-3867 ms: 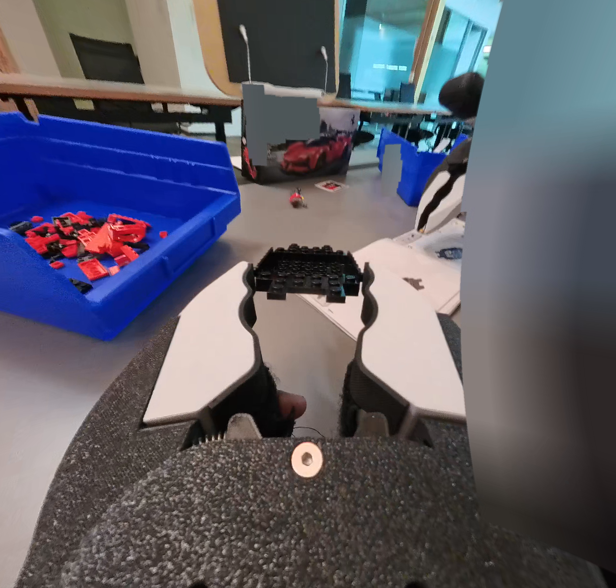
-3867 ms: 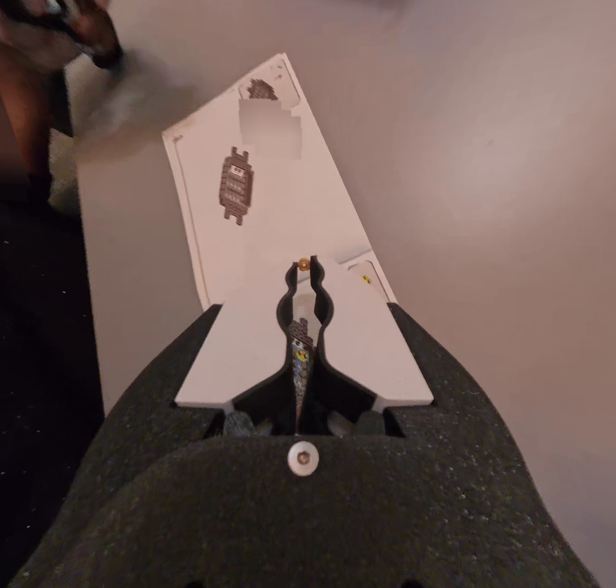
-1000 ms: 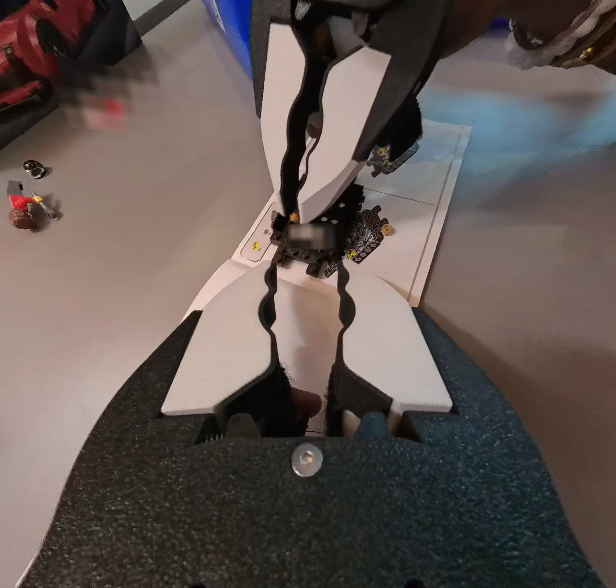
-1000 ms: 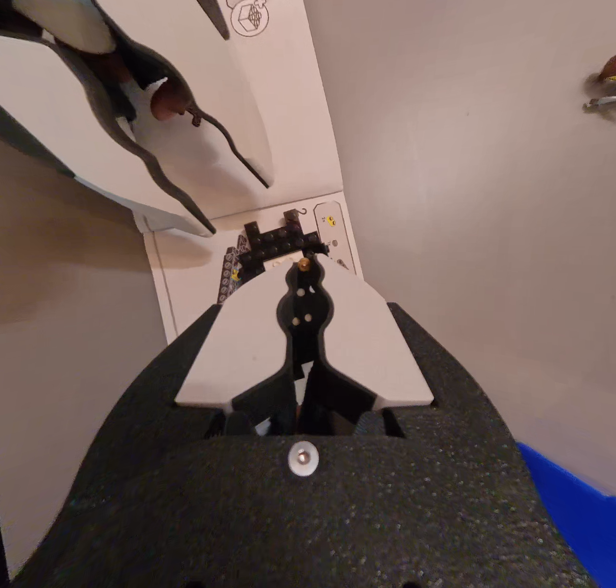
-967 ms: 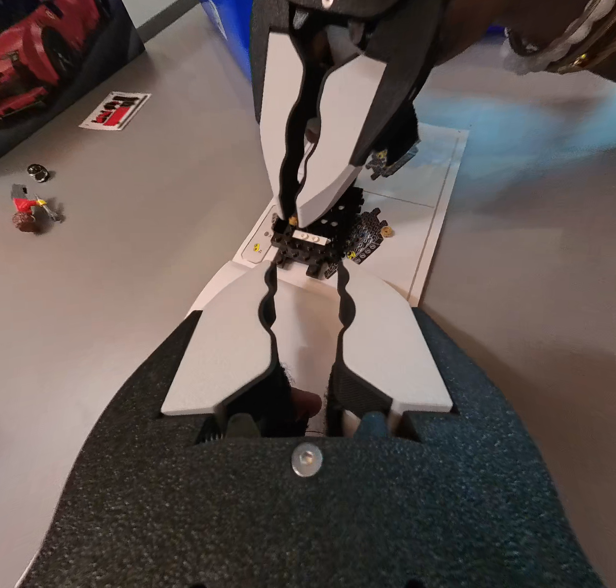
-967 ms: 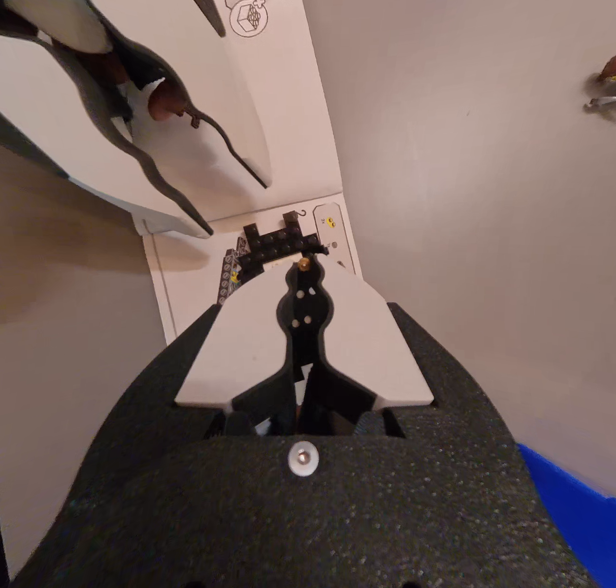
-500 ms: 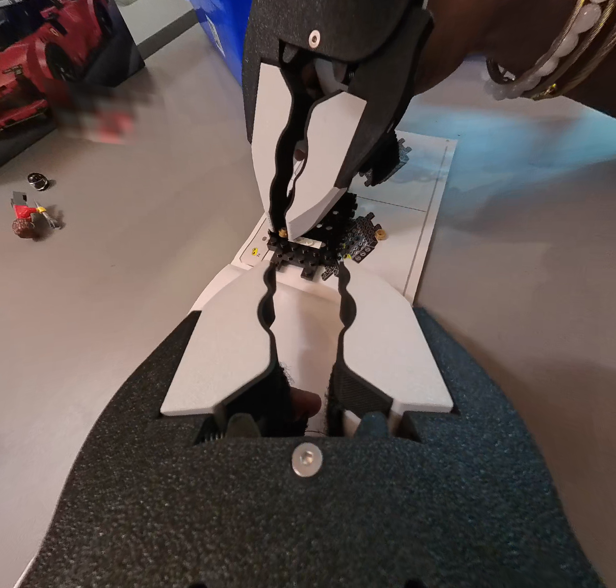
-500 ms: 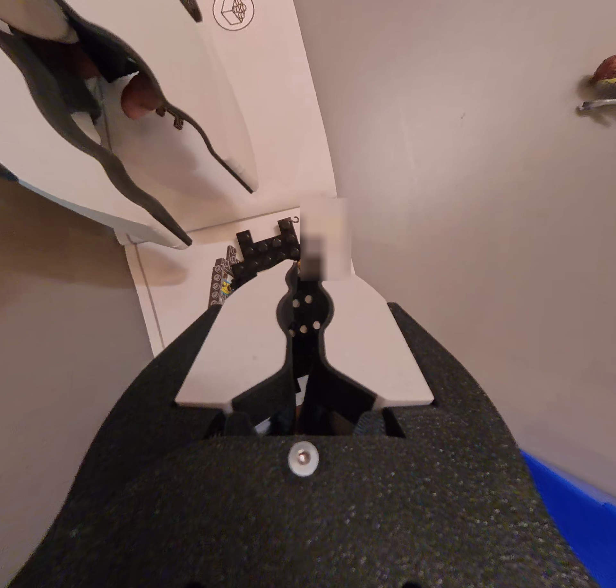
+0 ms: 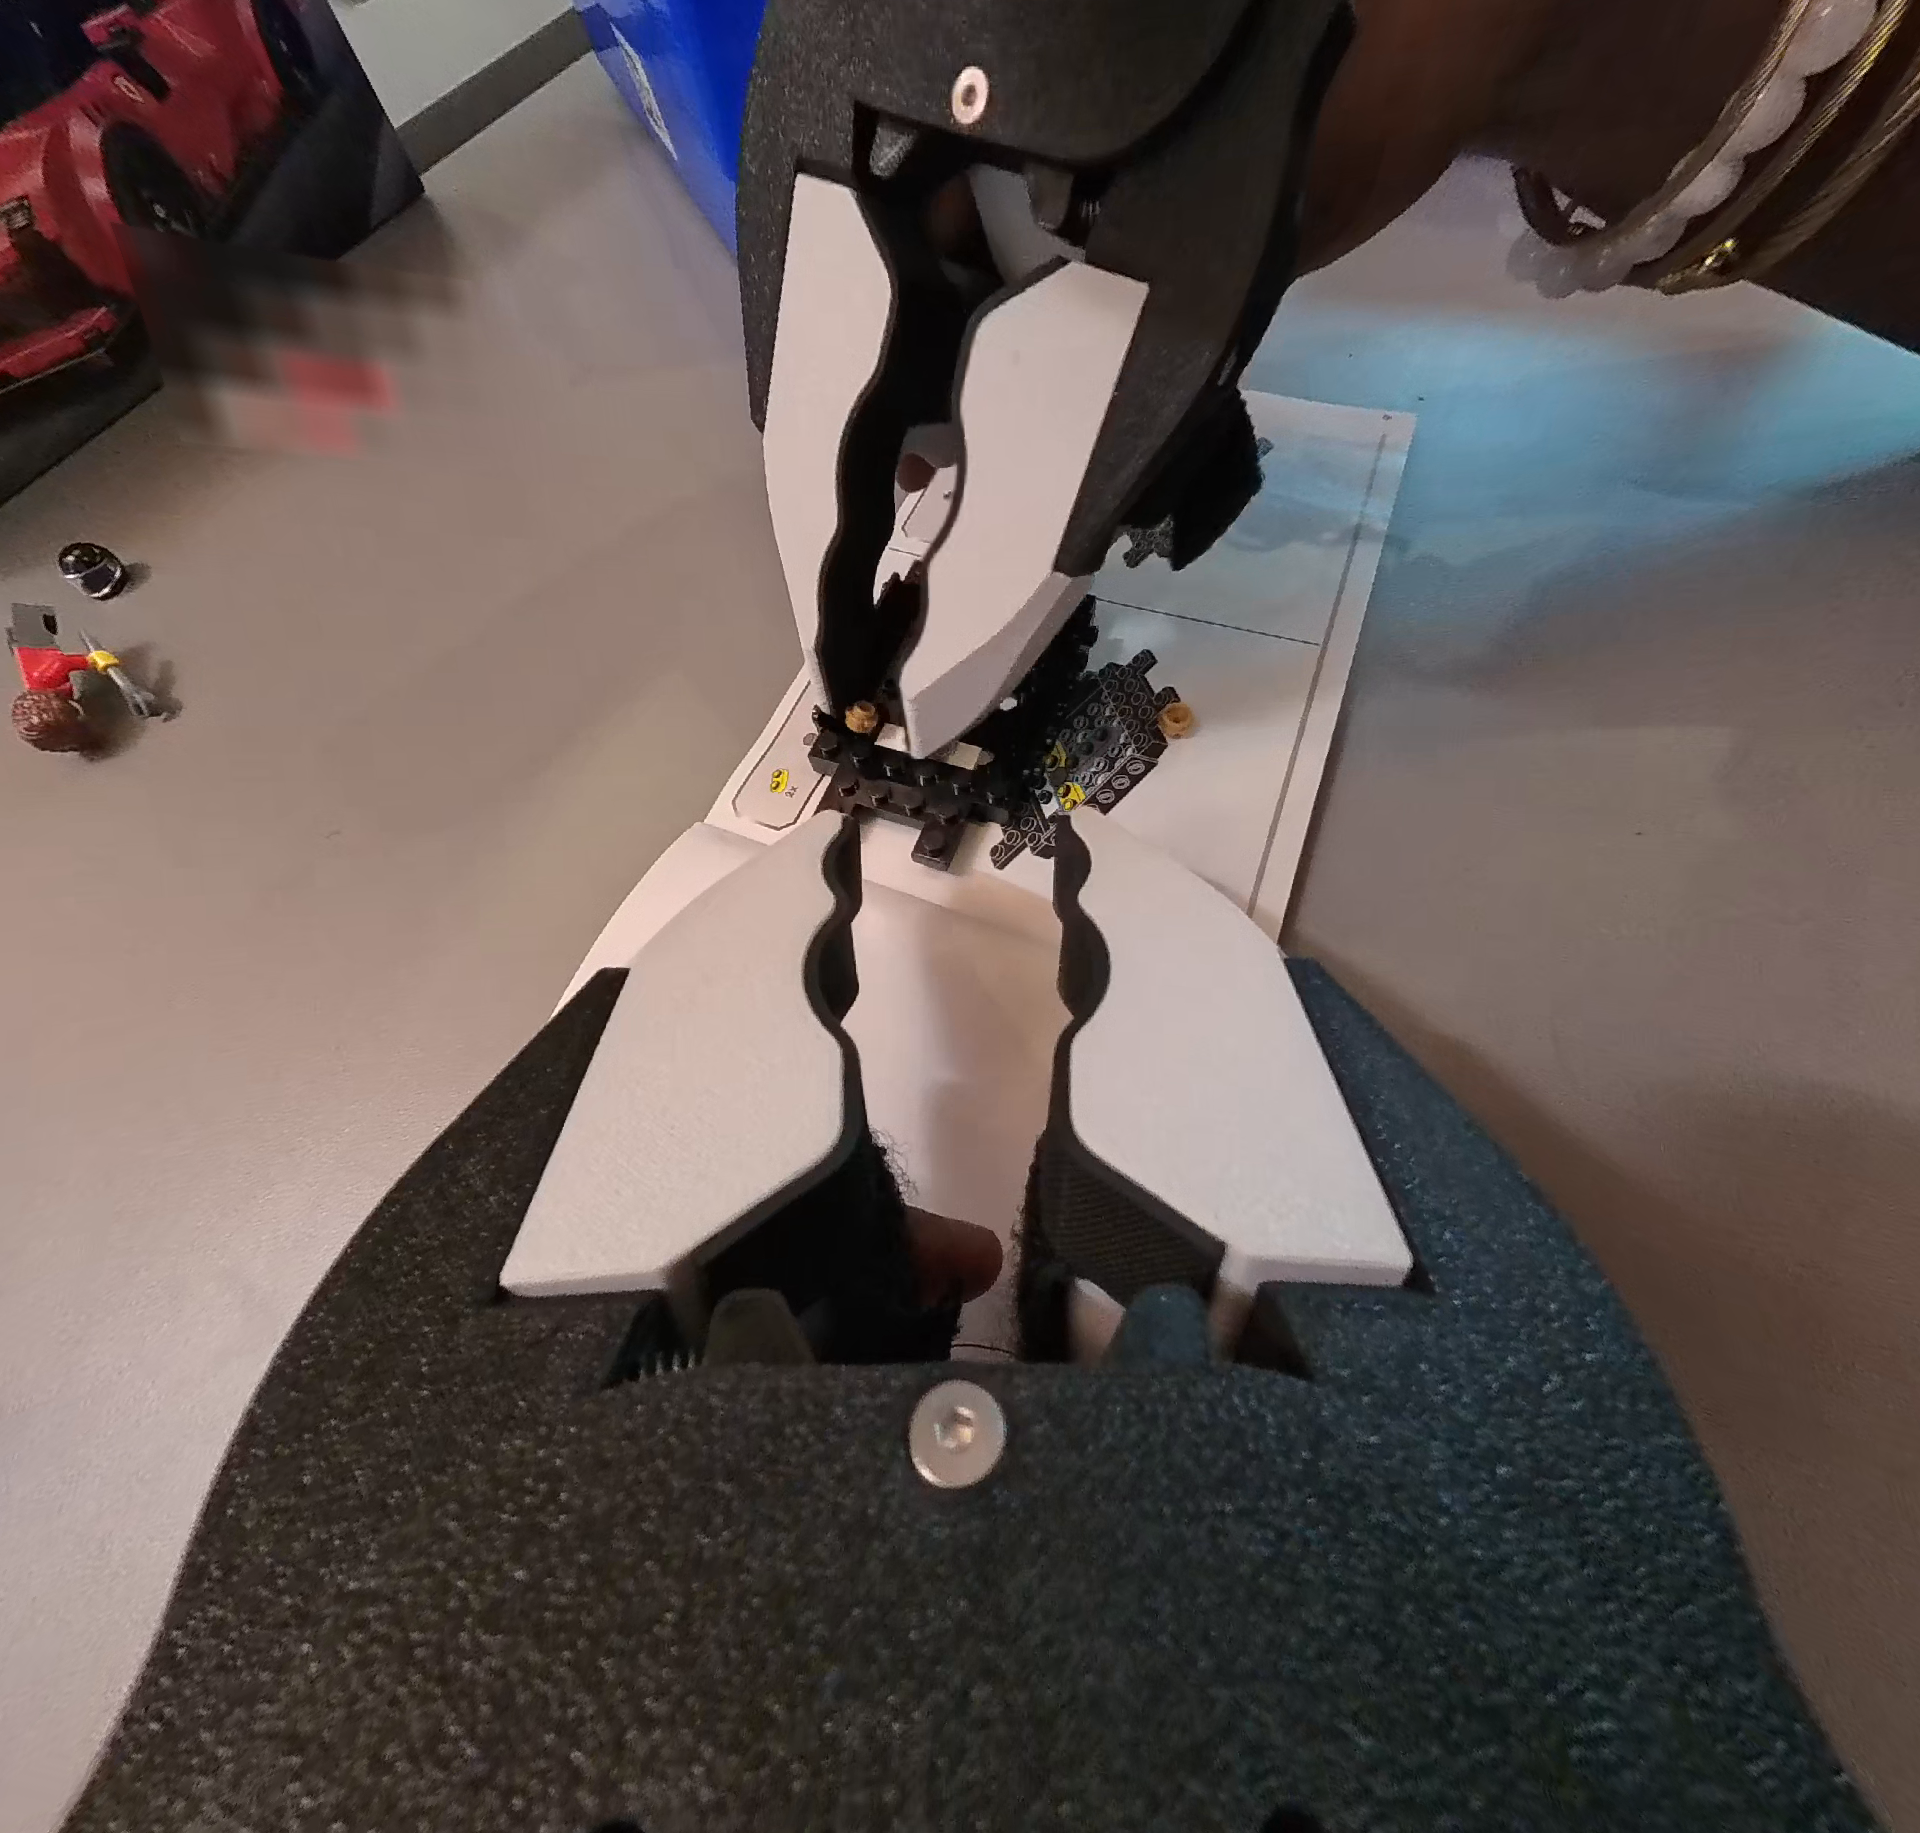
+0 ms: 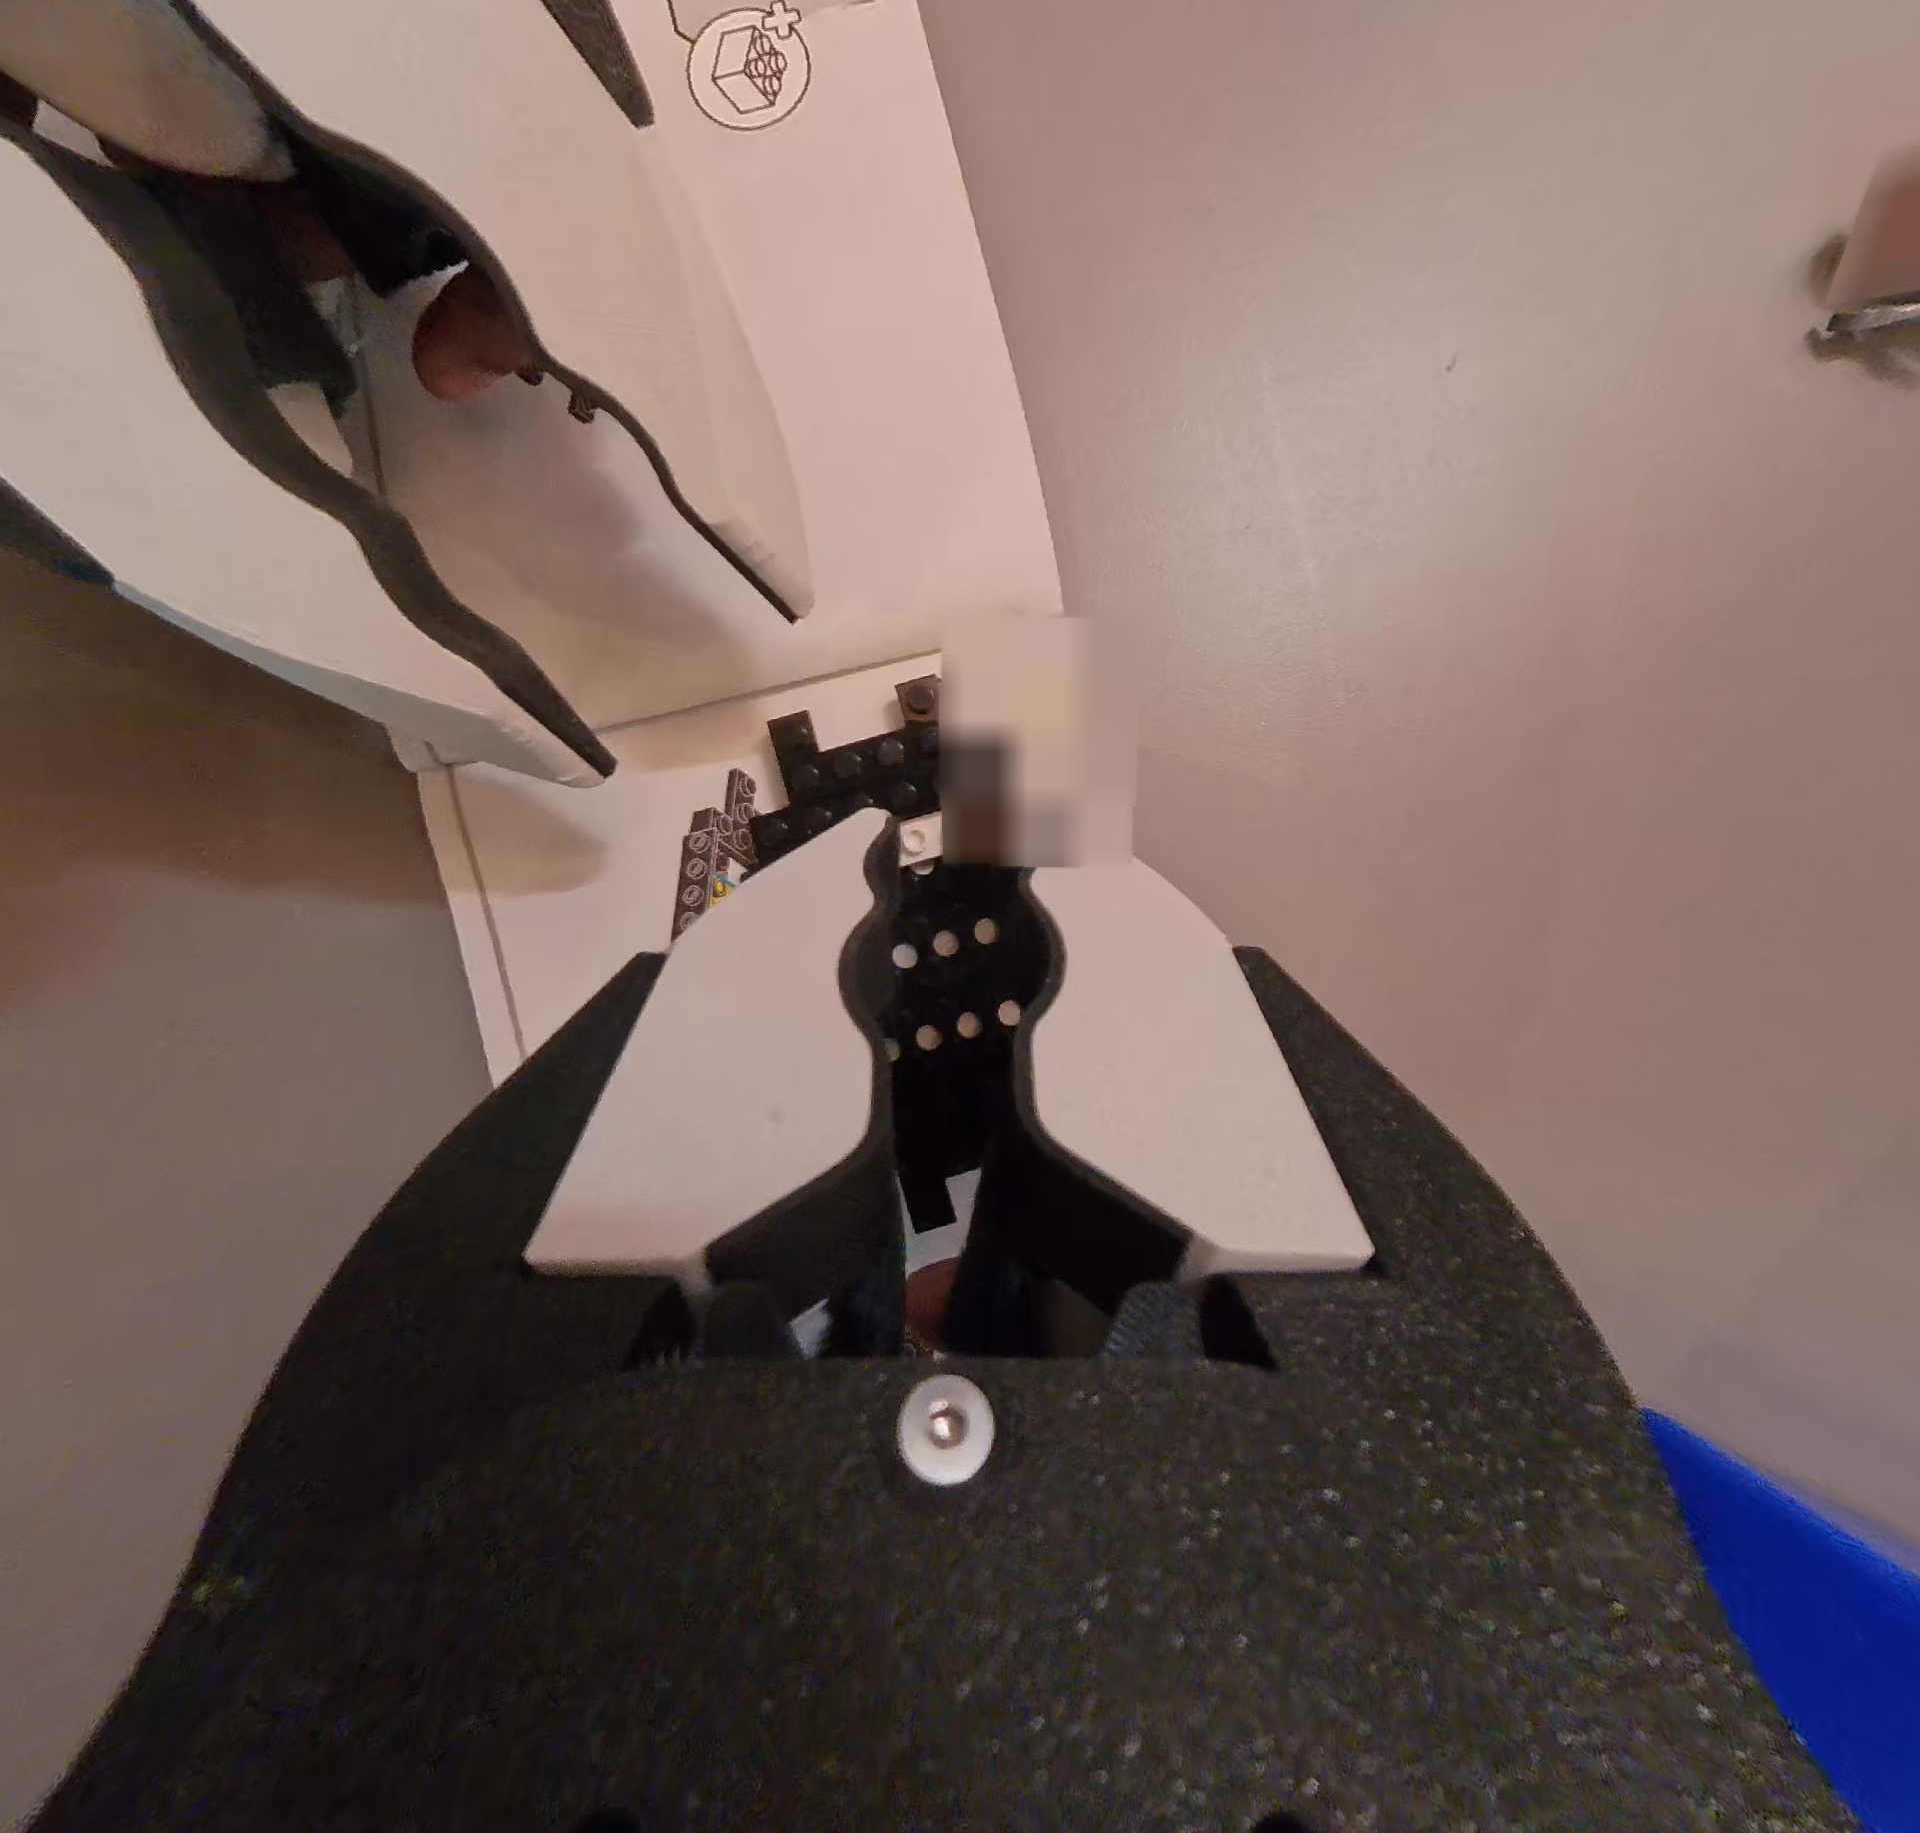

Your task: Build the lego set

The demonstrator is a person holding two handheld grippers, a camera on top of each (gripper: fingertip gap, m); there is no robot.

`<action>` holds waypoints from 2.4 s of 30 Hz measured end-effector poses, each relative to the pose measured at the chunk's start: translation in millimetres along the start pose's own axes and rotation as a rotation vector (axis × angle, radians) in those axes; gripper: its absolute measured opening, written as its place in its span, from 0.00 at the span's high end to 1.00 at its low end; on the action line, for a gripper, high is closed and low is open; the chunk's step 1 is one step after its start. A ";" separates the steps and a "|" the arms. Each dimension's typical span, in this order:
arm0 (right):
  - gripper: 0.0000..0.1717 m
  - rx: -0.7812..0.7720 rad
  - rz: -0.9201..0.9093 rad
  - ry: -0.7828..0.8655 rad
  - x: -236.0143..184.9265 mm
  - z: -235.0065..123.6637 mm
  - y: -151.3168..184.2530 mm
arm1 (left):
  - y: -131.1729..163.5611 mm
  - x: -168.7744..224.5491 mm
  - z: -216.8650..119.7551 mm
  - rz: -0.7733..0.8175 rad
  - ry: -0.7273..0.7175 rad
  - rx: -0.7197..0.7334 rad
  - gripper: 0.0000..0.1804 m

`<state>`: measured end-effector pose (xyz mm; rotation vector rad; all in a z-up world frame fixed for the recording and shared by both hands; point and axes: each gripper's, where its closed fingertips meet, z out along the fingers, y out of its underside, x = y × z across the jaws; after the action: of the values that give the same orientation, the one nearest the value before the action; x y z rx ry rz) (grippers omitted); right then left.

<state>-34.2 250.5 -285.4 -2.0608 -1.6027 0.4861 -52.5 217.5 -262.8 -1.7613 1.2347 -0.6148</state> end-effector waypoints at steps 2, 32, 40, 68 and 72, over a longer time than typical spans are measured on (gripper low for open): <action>0.90 0.001 -0.001 0.004 0.1 -0.2 -0.2 | -0.1 0.0 -0.2 -0.001 0.001 0.001 0.81; 0.66 0.022 -0.158 -0.048 -18.6 -1.5 -3.5 | 1.1 -0.2 1.0 -0.008 0.008 -0.011 0.81; 1.00 0.101 0.025 0.026 -1.0 -13.2 3.3 | 5.3 -0.2 4.3 0.006 -0.004 -0.047 0.81; 0.80 0.155 0.105 -0.155 -18.9 -0.4 -7.7 | 20.0 3.9 14.7 0.001 0.033 -0.167 0.83; 0.77 0.149 0.073 -0.152 -20.2 -1.0 -10.7 | 20.1 3.9 14.7 -0.005 0.037 -0.167 0.83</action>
<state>-47.2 233.0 -278.7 -2.0168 -1.5286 0.7807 -49.2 216.9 -287.8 -1.8988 1.3403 -0.5631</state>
